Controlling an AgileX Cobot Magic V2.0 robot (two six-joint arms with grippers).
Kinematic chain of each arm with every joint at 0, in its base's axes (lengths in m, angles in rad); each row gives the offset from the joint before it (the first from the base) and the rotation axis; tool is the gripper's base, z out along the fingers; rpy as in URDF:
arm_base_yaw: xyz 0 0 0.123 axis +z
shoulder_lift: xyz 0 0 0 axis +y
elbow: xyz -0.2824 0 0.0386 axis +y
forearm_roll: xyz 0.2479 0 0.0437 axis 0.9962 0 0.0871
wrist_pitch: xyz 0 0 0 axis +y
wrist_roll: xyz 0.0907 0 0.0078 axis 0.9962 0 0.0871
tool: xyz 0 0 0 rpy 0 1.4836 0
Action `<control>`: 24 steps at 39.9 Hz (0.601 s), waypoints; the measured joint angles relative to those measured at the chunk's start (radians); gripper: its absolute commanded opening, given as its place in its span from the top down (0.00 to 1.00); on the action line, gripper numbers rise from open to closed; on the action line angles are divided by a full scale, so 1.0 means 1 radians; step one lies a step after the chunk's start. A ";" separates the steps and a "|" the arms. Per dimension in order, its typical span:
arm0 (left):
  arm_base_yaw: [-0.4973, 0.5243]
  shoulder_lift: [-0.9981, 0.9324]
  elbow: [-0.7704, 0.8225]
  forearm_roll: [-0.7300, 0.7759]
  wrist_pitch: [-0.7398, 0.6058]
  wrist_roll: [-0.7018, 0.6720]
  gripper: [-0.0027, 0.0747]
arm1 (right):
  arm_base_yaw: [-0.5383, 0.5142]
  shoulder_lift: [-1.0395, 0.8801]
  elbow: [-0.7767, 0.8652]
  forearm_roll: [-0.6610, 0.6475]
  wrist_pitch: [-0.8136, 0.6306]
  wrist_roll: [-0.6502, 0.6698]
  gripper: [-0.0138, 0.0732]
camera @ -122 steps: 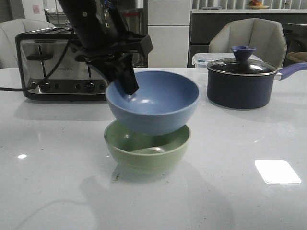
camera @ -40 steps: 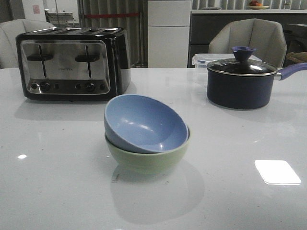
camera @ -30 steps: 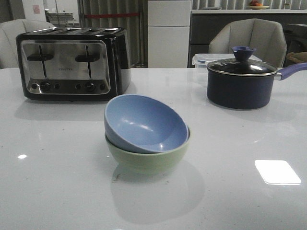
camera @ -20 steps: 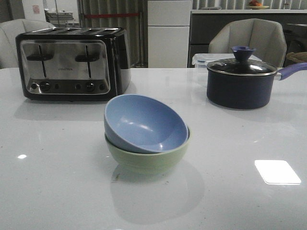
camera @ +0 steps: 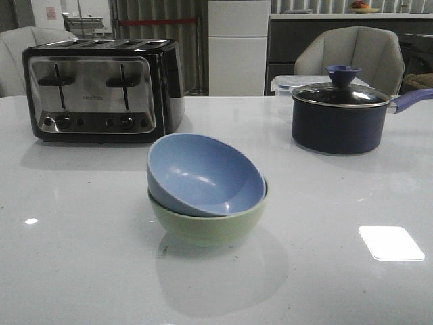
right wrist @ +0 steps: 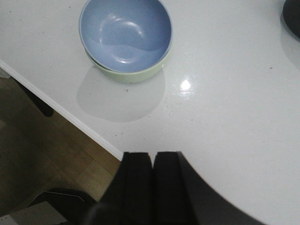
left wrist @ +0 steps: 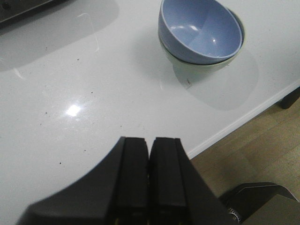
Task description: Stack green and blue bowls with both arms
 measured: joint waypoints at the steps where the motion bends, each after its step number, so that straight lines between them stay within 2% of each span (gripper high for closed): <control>1: 0.000 0.000 0.000 0.000 0.000 0.000 0.84 | 0.000 0.000 0.000 0.000 0.000 0.000 0.78; 12: 0.000 -0.003 0.002 0.000 -0.002 -0.001 0.84 | 0.000 0.000 0.000 -0.002 0.000 0.000 0.78; 16: 0.008 -0.033 0.026 0.000 -0.041 -0.001 0.84 | 0.000 0.000 0.000 -0.002 0.000 0.000 0.78; 21: 0.086 -0.103 0.102 0.002 -0.145 -0.001 0.84 | 0.000 0.000 0.000 -0.002 0.000 0.000 0.78; 24: 0.159 -0.163 0.189 0.002 -0.269 -0.001 0.84 | 0.000 -0.002 0.000 -0.002 0.000 0.000 0.78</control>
